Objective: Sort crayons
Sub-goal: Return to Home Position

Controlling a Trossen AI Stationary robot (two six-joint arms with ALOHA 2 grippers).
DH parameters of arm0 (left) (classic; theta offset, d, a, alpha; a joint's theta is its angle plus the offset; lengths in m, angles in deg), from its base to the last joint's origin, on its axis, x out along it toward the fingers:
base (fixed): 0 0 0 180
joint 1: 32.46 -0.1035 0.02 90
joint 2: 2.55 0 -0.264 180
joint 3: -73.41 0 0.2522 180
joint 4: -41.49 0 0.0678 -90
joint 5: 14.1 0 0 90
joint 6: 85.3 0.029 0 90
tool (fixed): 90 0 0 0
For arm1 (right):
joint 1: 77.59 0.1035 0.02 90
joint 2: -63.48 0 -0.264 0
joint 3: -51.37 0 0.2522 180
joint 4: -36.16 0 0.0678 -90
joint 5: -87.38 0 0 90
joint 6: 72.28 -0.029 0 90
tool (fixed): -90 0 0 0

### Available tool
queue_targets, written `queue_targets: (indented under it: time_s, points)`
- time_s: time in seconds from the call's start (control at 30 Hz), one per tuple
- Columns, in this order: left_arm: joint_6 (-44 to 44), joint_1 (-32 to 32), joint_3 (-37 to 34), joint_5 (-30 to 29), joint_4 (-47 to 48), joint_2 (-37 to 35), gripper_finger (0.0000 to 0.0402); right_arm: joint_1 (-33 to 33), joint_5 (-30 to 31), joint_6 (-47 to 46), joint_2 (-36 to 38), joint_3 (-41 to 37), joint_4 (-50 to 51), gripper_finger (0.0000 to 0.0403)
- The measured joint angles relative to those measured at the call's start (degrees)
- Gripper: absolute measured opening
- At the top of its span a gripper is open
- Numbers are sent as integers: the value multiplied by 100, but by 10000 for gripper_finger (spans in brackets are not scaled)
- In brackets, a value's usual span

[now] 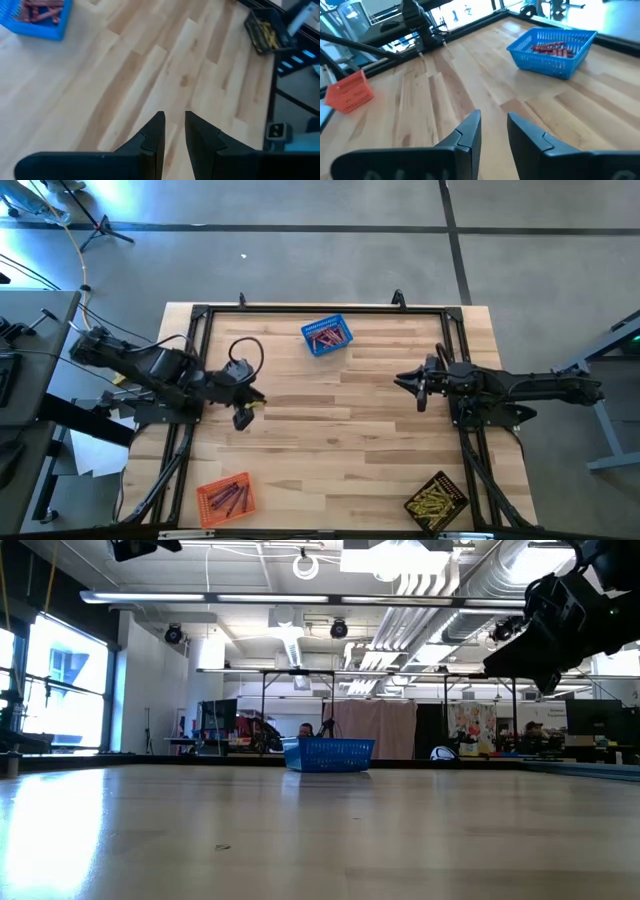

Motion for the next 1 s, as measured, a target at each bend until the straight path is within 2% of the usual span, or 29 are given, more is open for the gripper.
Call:
queue_targets:
  time_s: [0.23,0.43,0.63,0.7,0.87,1.0]
  points:
    - [-179,423,0,6,4,0,60,0,223,-62,35,0,105,78]
    - [328,733,0,5,245,0,60,0,97,-449,35,-113,-3,78]
    - [599,1020,0,60,804,-84,60,0,316,-1837,26,-770,-922,78]
    - [672,1108,0,107,918,-156,60,1,619,-2159,14,-730,-904,78]
    - [944,1261,0,145,931,-373,60,-1,1921,-3234,-33,-721,-760,83]
    - [1088,1319,0,166,927,-552,60,-2,2223,-3710,-189,-719,-759,99]
